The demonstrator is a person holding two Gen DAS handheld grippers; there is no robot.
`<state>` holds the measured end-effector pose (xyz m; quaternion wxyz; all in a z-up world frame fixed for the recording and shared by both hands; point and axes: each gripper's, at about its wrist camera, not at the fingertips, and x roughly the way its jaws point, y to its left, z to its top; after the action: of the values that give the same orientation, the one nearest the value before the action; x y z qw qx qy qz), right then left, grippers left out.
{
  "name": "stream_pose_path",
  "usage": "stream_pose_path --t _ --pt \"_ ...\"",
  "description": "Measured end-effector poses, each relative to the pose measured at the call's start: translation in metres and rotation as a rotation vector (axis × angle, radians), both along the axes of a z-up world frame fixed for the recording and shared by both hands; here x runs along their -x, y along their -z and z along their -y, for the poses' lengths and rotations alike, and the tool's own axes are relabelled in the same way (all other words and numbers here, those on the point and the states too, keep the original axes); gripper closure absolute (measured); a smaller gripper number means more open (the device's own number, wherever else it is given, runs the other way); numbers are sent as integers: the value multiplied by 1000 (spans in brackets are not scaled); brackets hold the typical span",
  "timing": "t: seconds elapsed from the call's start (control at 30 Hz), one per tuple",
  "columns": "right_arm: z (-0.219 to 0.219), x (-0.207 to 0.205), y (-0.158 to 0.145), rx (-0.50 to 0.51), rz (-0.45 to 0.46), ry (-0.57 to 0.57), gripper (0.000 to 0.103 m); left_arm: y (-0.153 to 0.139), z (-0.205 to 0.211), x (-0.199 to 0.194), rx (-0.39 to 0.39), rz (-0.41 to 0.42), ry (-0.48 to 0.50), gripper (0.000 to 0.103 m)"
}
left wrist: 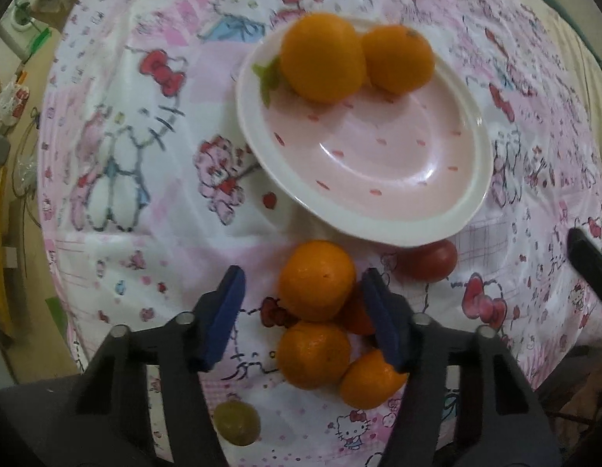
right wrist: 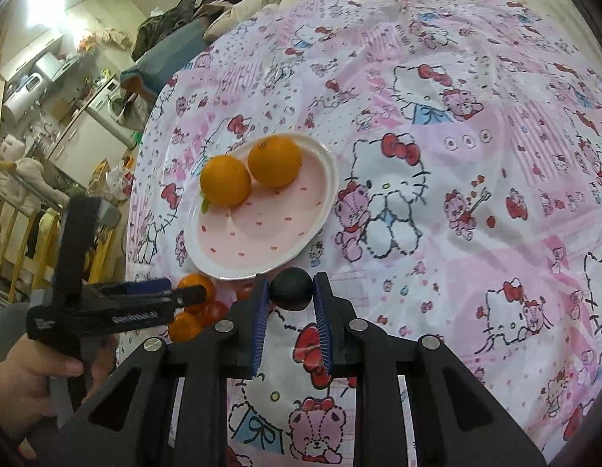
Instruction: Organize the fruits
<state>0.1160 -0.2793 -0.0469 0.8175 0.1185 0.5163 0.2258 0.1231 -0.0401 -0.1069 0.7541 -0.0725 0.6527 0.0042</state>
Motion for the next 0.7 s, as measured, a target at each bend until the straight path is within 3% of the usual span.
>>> stream_pose_path --t 0.13,0.17,0.2,0.7 --pt "2 -1 -2 2 7 7 79 1 -1 -2 6 4 -15 55" --pt "1 -1 -3 14 15 9 79 1 1 -1 14 11 -4 65" --pt "1 0 -3 21 20 9 79 0 4 0 11 14 8 66" --pt "-6 1 -5 35 30 -2 79 -11 -7 10 -12 51 1 67"
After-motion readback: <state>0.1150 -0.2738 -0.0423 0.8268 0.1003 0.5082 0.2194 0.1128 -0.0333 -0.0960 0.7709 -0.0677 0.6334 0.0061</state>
